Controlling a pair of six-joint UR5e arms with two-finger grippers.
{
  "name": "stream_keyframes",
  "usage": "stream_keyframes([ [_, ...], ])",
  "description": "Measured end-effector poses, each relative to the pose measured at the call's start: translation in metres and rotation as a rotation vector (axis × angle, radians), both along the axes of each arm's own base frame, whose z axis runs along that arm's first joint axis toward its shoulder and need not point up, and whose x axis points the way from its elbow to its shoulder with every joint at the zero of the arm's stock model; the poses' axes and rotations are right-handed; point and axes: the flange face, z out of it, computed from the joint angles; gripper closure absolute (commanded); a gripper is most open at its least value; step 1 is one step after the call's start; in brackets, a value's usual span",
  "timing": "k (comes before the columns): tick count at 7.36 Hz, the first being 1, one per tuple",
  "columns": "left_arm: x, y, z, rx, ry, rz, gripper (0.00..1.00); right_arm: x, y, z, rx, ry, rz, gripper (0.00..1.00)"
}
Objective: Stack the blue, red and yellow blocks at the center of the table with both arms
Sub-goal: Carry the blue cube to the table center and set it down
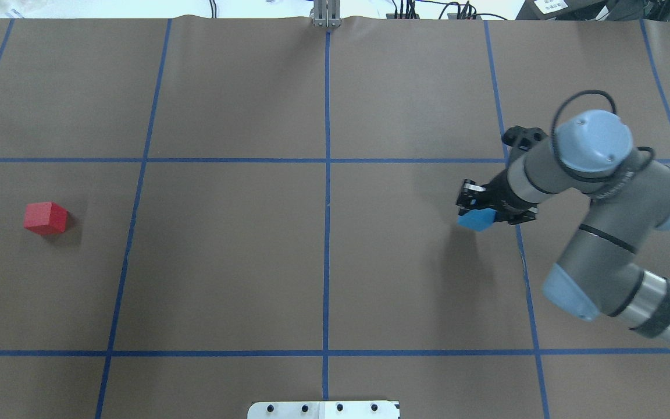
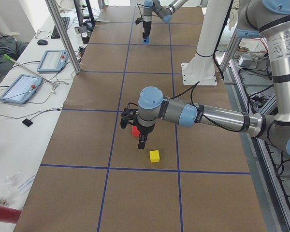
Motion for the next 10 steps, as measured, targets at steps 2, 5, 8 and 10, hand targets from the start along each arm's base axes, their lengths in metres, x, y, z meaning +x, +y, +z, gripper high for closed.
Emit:
stream_keyframes([
  [2, 0.0, 0.0, 0.002, -0.004, 0.0, -0.001, 0.0, -0.088, -0.013, -0.085, 0.029, 0.011, -0.041, 1.0],
  [5, 0.0, 0.0, 0.001, -0.004, 0.001, -0.002, 0.0, -0.173, -0.034, -0.142, 0.13, 0.047, -0.146, 1.0],
  [8, 0.002, 0.001, 0.0, -0.007, 0.028, 0.005, 0.0, -0.193, -0.041, -0.148, 0.139, 0.068, -0.169, 1.0],
  [10, 0.002, 0.001, -0.002, -0.006, 0.032, 0.006, 0.0, -0.201, -0.042, -0.152, 0.138, 0.073, -0.176, 1.0],
])
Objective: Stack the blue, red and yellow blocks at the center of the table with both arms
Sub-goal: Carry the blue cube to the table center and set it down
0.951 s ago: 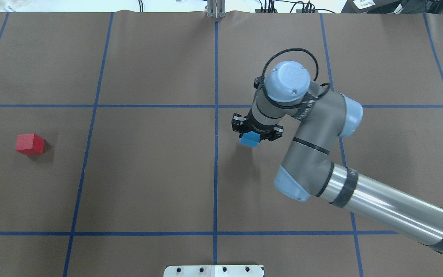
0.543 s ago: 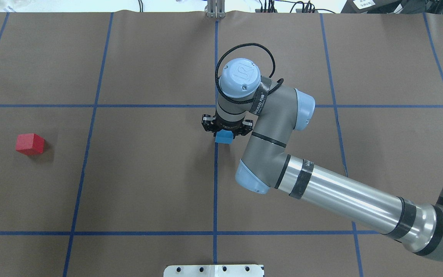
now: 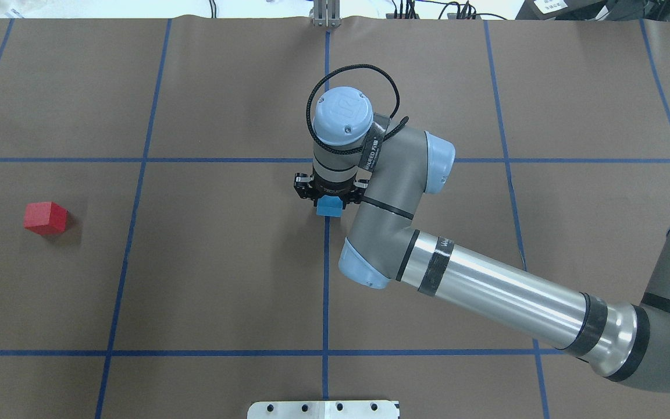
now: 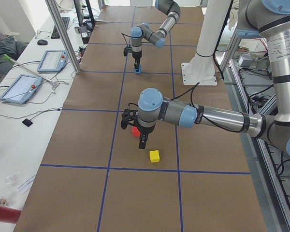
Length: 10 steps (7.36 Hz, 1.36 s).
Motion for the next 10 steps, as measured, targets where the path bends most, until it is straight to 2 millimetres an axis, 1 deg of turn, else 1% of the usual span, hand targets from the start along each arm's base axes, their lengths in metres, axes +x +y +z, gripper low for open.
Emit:
stream_keyframes([
  [1, 0.0, 0.0, -0.001, 0.001, 0.001, 0.0, 0.0, -0.004, 0.002, 0.001, 0.0, 0.004, -0.006, 0.84],
  [2, 0.0, 0.0, -0.001, 0.002, 0.001, 0.0, 0.0, -0.008, 0.005, 0.001, 0.001, 0.006, -0.011, 0.34],
  [3, 0.0, 0.0, -0.001, 0.002, 0.001, 0.0, 0.0, -0.01, 0.006, 0.0, 0.002, 0.007, -0.011, 0.0],
  [5, 0.0, 0.0, -0.001, 0.0, 0.001, -0.001, 0.0, -0.011, 0.007, -0.003, 0.01, 0.007, -0.011, 0.0],
  [8, 0.001, -0.002, 0.012, -0.022, -0.006, 0.001, 0.0, -0.008, 0.006, -0.013, 0.02, -0.005, -0.013, 0.0],
  [9, 0.002, -0.004, 0.012, -0.033, -0.006, -0.007, 0.0, -0.001, 0.001, -0.011, 0.011, -0.01, -0.011, 0.0],
  [10, 0.012, -0.008, 0.009, -0.051, -0.002, -0.017, 0.0, 0.018, -0.005, -0.003, -0.002, -0.023, -0.009, 0.0],
])
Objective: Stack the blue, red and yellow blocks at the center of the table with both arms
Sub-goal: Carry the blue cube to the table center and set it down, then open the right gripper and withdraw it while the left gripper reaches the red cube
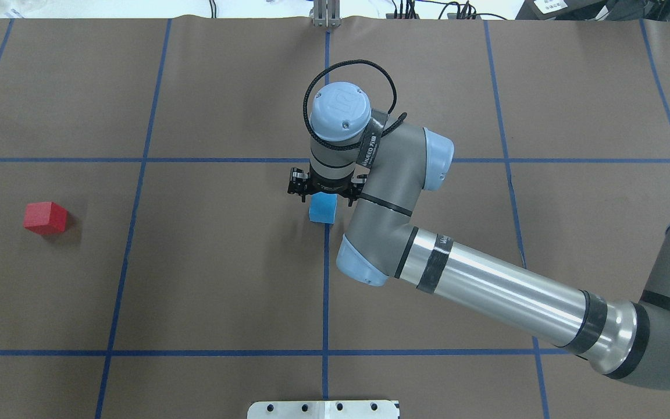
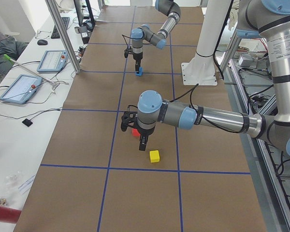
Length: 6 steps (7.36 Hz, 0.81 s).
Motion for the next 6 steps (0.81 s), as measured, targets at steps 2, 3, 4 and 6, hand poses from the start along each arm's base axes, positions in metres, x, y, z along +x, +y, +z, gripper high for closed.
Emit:
stream_keyframes([
  [2, 0.051, -0.008, -0.011, -0.04, -0.009, -0.02, 0.0, 0.067, -0.009, 0.029, -0.024, -0.046, 0.005, 0.0],
  [3, 0.078, -0.008, -0.015, -0.064, -0.012, -0.03, 0.0, 0.107, -0.015, 0.044, -0.04, -0.071, 0.008, 0.0],
  [4, 0.105, -0.007, -0.017, -0.063, -0.033, -0.02, 0.0, 0.147, -0.019, 0.058, -0.047, -0.096, 0.004, 0.0],
  [6, 0.174, -0.013, -0.009, -0.039, -0.108, -0.018, 0.0, 0.201, -0.014, 0.086, -0.034, -0.115, -0.007, 0.0],
])
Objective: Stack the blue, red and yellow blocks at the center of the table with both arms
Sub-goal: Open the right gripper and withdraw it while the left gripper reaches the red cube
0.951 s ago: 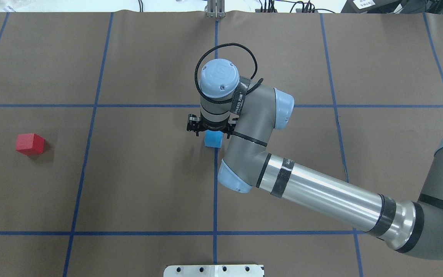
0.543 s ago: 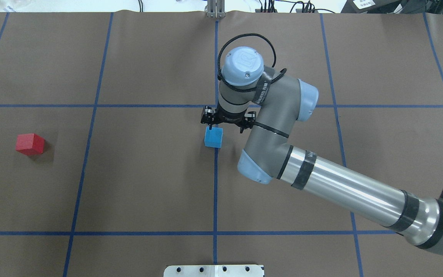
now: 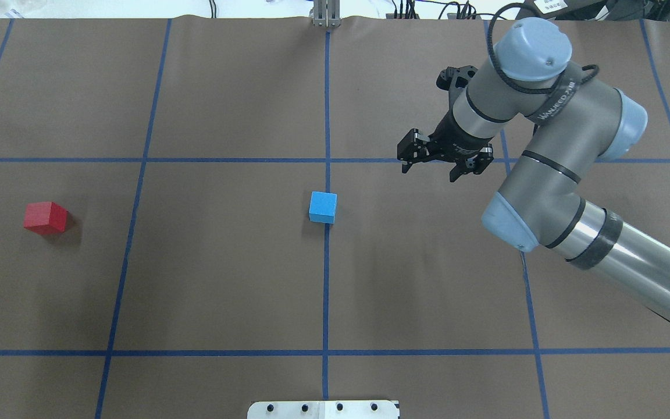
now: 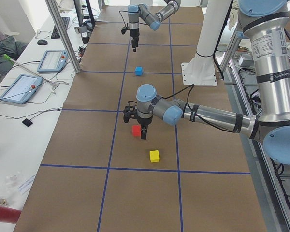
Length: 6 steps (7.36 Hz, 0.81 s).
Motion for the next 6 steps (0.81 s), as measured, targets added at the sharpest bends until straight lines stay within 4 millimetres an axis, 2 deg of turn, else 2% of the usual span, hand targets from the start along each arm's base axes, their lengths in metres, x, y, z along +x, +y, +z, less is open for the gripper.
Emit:
stream_keyframes([
  [1, 0.035, -0.01, 0.008, 0.0, 0.007, -0.016, 0.0, 0.01, 0.002, 0.008, 0.003, 0.003, 0.002, 0.0],
  [2, 0.06, -0.017, 0.014, -0.001, 0.026, -0.028, 0.0, 0.014, 0.003, 0.013, 0.004, 0.008, 0.005, 0.0],
  [4, 0.084, -0.029, 0.014, -0.015, 0.052, -0.046, 0.0, 0.016, 0.005, 0.02, 0.001, 0.017, 0.006, 0.0],
  [6, 0.099, -0.038, 0.017, -0.028, 0.054, -0.048, 0.01, 0.016, 0.006, 0.023, 0.0, 0.02, 0.007, 0.0],
])
